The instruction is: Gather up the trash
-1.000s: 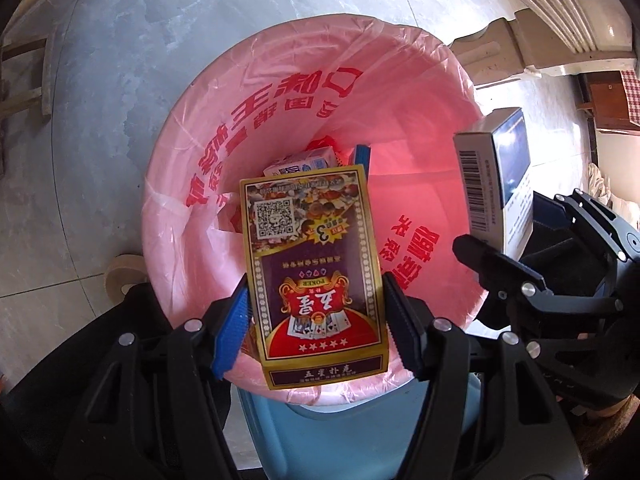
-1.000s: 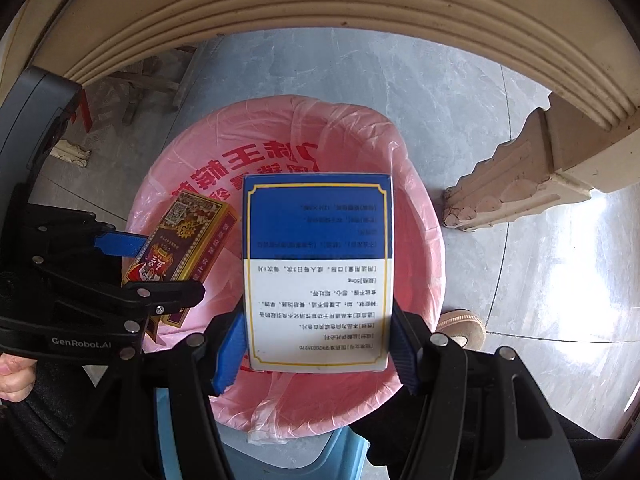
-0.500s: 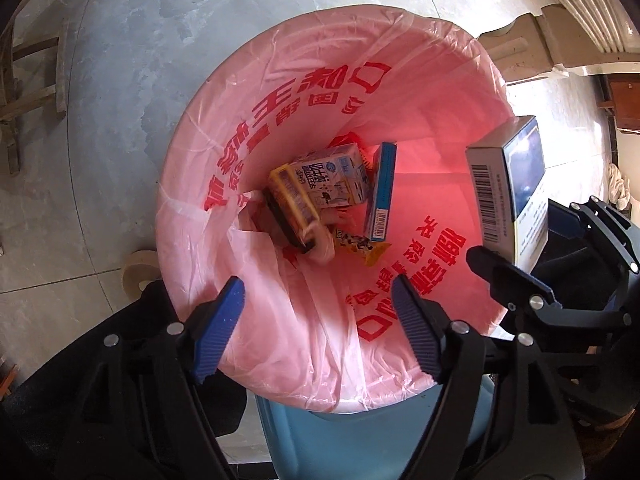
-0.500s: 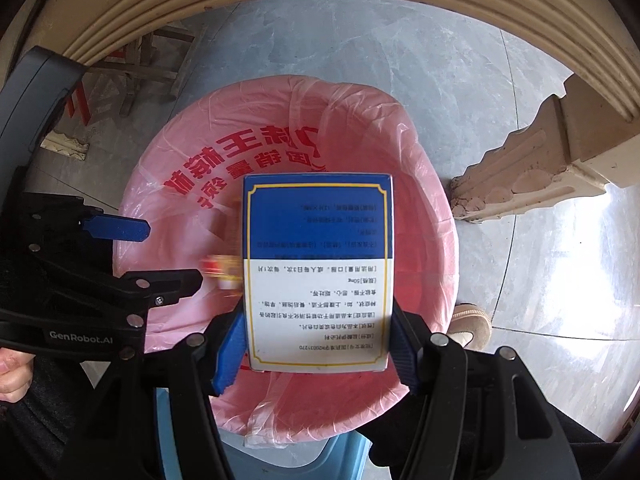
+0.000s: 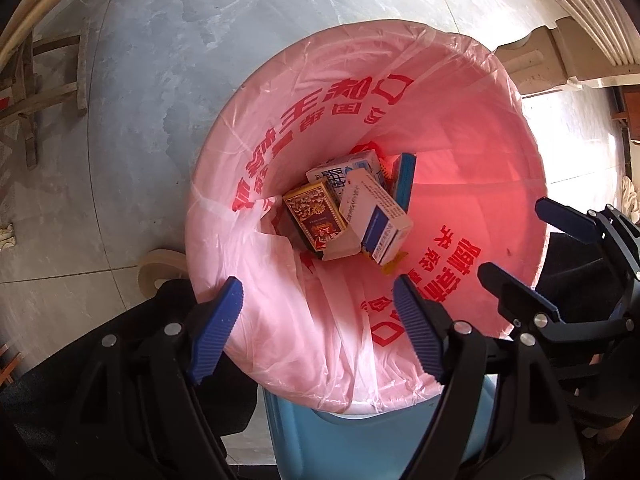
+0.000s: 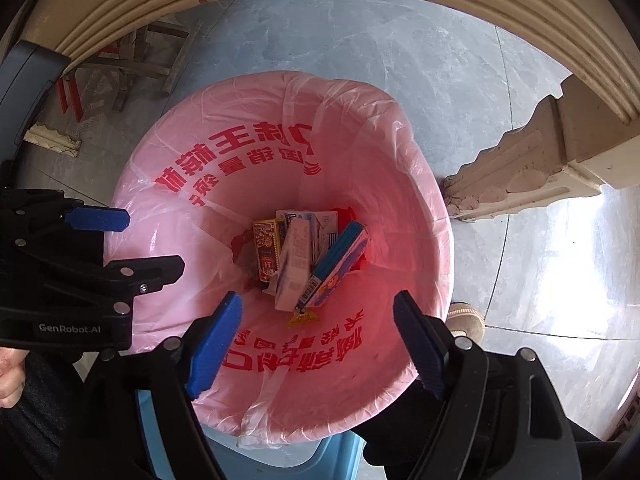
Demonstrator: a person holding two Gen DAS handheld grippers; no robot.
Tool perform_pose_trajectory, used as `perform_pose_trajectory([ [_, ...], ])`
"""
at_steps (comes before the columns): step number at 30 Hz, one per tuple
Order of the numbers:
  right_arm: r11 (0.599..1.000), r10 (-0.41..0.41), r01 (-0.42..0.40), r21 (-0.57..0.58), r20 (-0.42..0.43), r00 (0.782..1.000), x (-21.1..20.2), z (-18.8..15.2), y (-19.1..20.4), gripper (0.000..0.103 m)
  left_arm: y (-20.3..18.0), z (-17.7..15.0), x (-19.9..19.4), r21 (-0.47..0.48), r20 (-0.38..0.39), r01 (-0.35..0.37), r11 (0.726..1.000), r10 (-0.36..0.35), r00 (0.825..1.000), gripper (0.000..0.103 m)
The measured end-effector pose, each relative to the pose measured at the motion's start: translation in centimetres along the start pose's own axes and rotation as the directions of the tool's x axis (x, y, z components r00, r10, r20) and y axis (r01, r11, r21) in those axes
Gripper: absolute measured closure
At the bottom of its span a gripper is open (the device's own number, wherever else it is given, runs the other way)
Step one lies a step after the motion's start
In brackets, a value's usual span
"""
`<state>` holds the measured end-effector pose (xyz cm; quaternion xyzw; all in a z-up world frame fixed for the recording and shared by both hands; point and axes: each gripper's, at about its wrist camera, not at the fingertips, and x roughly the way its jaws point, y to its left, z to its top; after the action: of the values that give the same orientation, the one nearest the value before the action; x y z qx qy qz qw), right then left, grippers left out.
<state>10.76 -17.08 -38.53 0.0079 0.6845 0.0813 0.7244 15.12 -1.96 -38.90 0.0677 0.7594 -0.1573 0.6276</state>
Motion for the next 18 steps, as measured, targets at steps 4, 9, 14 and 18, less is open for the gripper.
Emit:
perform_pose_trajectory([
  [4, 1.000, -0.001, 0.001, 0.002, 0.001, 1.000, 0.00, 0.02, -0.05, 0.027, 0.00, -0.05, -0.11, -0.003, 0.005, -0.005, 1.000, 0.005, 1.000, 0.027],
  [9, 1.000, 0.002, -0.002, 0.003, 0.000, 1.000, -0.19, -0.03, 0.00, 0.027, -0.16, -0.27, -0.23, 0.001, 0.005, -0.018, 1.000, 0.018, 1.000, 0.027],
  [14, 1.000, 0.003, -0.003, 0.010, 0.003, 1.000, -0.35, -0.15, -0.05, 0.027, -0.01, -0.25, -0.36, -0.007, 0.000, -0.013, 1.000, 0.013, 1.000, 0.027],
  [18, 1.000, 0.005, -0.006, 0.028, 0.008, 1.000, -0.94, -0.46, -0.29, 0.027, -0.51, -0.38, -0.63, 0.001, 0.012, -0.022, 1.000, 0.022, 1.000, 0.027],
])
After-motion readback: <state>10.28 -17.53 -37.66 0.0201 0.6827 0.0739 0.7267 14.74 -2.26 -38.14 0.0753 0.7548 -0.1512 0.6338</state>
